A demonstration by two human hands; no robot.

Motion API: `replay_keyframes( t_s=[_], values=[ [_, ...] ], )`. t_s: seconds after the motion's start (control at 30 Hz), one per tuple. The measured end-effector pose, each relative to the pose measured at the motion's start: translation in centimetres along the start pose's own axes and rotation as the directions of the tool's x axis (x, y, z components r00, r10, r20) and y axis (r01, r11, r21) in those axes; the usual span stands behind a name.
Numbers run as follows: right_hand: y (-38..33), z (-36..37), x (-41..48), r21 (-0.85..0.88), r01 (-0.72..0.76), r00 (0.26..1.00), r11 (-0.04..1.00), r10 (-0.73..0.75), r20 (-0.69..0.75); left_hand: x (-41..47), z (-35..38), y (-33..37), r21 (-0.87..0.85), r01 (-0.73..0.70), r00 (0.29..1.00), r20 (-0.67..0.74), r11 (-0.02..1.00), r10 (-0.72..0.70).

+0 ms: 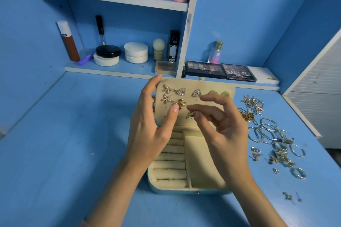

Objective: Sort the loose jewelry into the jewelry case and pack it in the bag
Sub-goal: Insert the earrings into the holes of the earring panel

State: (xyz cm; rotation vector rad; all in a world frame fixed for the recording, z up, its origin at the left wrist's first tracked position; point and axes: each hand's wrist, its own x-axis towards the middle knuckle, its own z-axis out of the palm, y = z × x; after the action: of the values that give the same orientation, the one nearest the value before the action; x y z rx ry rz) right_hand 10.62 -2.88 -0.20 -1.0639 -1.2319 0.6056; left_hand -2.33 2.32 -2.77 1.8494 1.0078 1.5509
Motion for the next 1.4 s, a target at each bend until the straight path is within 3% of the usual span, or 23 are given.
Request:
replay_keyframes(
  t_s=[0.27, 0.6, 0.93, 1.4],
  values=[
    [-0.3, 0.0, 0.8, 0.119, -0.071, 0.997, 0.990, 0.069, 0.020, 0.2, -0.2, -0.1, -0.006, -0.017, 0.993, 0.119, 1.000, 0.017],
    [-1.1, 0.3, 1.7, 0.345, -0.221, 0.973, 0.912, 0.183, 0.140, 0.2, -0.1, 0.0, -0.058, 0.002, 0.991, 0.136, 0.998, 0.006],
    [-0.8, -0.8, 1.7, 0.286, -0.228, 0.966, 0.931, 0.180, 0.185, 0.2, 0.2, -0.4, -0.032, -0.019, 0.994, 0.107, 0.999, 0.022],
    [-0.7, -0.3, 1.7, -0.050, -0.007, 0.991, 0.999, 0.014, 0.135, 0.3, 0.5, -1.0, -0.030, -0.107, 0.990, 0.093, 0.994, 0.110]
  ],
)
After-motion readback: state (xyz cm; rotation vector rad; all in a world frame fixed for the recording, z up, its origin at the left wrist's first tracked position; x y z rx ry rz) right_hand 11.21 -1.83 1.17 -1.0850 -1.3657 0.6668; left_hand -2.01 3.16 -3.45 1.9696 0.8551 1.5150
